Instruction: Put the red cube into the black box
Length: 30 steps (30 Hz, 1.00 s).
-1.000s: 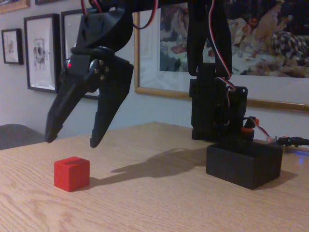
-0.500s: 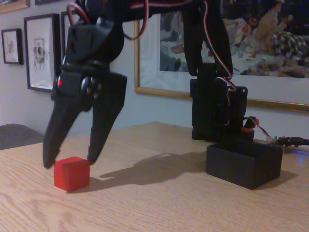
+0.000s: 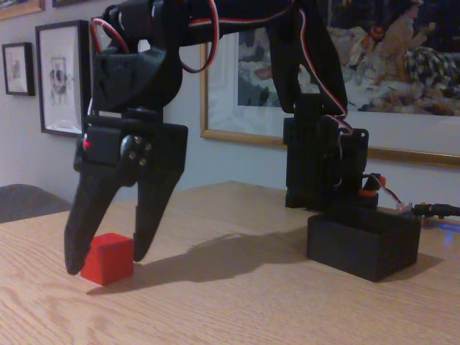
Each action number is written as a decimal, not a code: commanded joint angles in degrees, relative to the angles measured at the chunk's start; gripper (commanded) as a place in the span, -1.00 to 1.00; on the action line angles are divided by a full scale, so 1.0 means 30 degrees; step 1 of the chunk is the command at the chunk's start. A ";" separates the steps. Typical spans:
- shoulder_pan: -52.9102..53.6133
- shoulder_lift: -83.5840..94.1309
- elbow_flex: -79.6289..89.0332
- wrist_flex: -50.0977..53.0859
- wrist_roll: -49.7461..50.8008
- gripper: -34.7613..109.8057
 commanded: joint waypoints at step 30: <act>0.4424 1.2744 0.4043 0.6387 -0.0176 -0.59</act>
